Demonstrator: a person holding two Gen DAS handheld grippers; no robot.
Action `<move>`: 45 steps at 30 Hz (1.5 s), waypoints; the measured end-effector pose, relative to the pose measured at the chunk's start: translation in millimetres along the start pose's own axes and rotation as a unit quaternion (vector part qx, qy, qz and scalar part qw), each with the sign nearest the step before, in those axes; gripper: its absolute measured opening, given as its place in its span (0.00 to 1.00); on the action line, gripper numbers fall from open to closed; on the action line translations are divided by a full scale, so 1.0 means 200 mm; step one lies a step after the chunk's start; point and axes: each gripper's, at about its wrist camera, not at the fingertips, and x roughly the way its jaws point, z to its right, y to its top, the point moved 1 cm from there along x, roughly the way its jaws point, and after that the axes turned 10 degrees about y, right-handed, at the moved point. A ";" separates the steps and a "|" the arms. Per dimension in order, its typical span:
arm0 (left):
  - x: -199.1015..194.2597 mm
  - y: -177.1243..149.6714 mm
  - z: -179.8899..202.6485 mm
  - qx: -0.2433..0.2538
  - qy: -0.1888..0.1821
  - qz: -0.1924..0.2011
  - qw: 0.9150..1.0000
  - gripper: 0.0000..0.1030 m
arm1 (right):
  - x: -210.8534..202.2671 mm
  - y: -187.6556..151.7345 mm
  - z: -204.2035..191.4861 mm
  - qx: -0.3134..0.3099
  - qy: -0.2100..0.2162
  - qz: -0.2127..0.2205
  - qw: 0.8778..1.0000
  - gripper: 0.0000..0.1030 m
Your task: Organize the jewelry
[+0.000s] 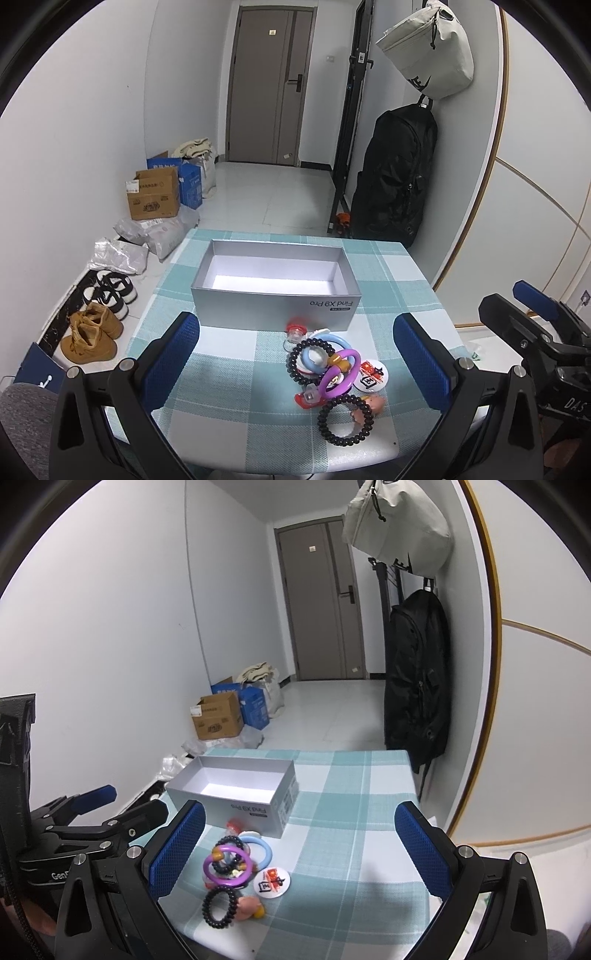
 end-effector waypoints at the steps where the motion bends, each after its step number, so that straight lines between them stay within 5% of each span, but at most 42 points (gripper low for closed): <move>1: 0.00 0.00 0.00 -0.001 0.001 -0.001 1.000 0.99 | 0.00 0.00 0.00 0.001 0.000 -0.001 1.000 1.00; 17: 0.05 -0.02 -0.07 -0.020 -0.023 -0.026 0.999 0.99 | 0.11 -0.03 -0.01 0.011 0.032 -0.046 0.998 1.00; 28: 0.16 -0.10 -0.17 -0.039 -0.089 -0.116 0.989 0.99 | 0.35 -0.15 -0.03 0.031 0.084 -0.160 0.983 0.97; 40: 0.22 -0.20 -0.14 0.003 -0.112 -0.192 0.975 0.99 | 0.64 -0.24 -0.05 0.045 0.111 -0.249 0.961 0.64; 45: 0.25 -0.22 -0.13 0.013 -0.114 -0.211 0.971 0.99 | 0.69 -0.28 -0.03 0.072 0.133 -0.280 0.948 0.35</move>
